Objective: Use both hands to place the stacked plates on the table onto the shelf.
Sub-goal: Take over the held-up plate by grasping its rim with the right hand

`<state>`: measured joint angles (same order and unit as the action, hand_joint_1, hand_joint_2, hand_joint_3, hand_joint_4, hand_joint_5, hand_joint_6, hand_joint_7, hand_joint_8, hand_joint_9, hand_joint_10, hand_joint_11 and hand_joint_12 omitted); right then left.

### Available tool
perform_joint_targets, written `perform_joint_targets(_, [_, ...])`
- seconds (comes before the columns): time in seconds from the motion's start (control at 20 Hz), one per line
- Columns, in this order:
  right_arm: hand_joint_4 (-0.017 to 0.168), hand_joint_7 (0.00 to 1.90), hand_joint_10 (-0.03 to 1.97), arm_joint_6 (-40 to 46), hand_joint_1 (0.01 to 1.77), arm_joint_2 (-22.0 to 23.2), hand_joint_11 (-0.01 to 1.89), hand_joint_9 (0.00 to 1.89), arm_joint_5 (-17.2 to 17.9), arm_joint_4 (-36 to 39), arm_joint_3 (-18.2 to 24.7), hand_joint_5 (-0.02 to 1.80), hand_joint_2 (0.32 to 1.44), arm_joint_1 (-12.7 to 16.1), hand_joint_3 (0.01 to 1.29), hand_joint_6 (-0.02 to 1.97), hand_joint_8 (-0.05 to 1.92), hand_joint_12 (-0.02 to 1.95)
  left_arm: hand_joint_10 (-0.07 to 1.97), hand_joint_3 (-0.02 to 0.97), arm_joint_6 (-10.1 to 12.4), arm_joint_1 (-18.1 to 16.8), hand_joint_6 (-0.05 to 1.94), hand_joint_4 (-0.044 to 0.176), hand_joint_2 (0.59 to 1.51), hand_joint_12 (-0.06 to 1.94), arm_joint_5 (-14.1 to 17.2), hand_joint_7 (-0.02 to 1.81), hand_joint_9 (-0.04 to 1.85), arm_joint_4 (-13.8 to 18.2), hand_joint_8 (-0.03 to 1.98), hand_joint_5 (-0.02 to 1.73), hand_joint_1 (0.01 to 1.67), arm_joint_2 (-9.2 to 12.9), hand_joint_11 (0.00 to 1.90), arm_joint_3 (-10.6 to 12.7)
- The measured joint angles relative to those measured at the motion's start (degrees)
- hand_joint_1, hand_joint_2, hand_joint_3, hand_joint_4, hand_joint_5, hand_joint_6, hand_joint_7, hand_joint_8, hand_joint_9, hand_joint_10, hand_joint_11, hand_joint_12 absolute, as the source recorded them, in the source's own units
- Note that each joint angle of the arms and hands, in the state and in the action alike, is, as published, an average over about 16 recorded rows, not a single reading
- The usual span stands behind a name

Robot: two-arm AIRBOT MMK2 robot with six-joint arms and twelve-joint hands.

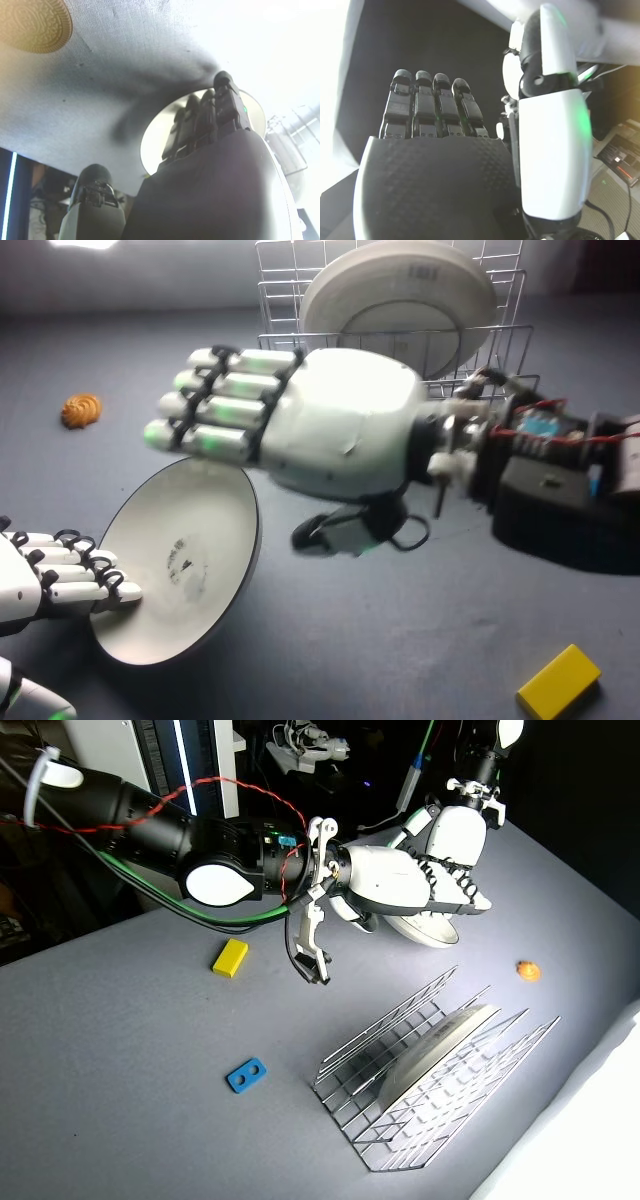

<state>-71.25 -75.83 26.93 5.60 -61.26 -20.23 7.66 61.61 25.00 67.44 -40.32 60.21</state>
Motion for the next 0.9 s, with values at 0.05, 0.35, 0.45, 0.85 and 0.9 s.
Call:
perform_joint_targets(0.05, [0.005, 0.05, 0.02, -0.73, 1.11, -0.88, 0.02, 0.04, -0.04, -0.02, -0.27, 0.05, 0.97, -0.68, 0.01, 0.04, 0.02, 0.11, -0.03, -0.001, 0.0, 0.0, -0.01, -0.004, 1.138, 0.02, 0.0, 0.02, -0.02, 0.0, 0.0, 0.0, 0.01, 0.0, 0.03, 0.0])
perform_joint_targets(0.35, [0.004, 0.02, 0.02, -2.97, 1.12, -5.56, 0.02, 0.02, 0.06, -0.12, -2.42, 0.04, 0.95, -2.95, 0.01, 0.04, 0.02, 0.11, -0.03, -0.001, 0.0, 0.03, -0.01, -0.004, 1.14, 0.02, -0.01, 0.02, -0.02, 0.0, 0.0, 0.0, 0.01, 0.0, 0.03, 0.0])
perform_joint_targets(0.45, [0.004, 0.03, 0.02, -3.23, 1.13, -6.85, 0.02, 0.02, 0.11, -0.15, -3.29, 0.05, 0.95, -3.34, 0.01, 0.04, 0.02, 0.17, -0.03, -0.001, 0.0, 0.04, -0.01, -0.004, 1.138, 0.02, -0.01, 0.02, -0.02, 0.0, 0.0, 0.0, 0.01, 0.0, 0.03, 0.0])
perform_joint_targets(0.85, [0.004, 0.1, 0.02, -3.56, 1.17, -10.99, 0.01, 0.08, 0.2, -1.37, -6.65, 0.13, 0.95, -4.22, 0.01, 0.04, 0.02, 0.46, -0.03, -0.001, 0.0, 0.07, -0.01, -0.004, 1.134, 0.02, -0.01, 0.02, -0.02, -0.1, 0.0, 0.01, 0.01, 0.0, 0.03, 0.0])
perform_joint_targets(0.9, [0.004, 0.12, 0.02, -3.57, 1.18, -11.43, 0.01, 0.09, 0.21, -1.59, -7.03, 0.14, 0.96, -4.3, 0.01, 0.04, 0.02, 0.5, -0.03, -0.001, 0.0, 0.08, -0.01, -0.004, 1.133, 0.02, -0.01, 0.02, -0.02, -0.14, 0.0, 0.01, 0.01, 0.0, 0.03, 0.0])
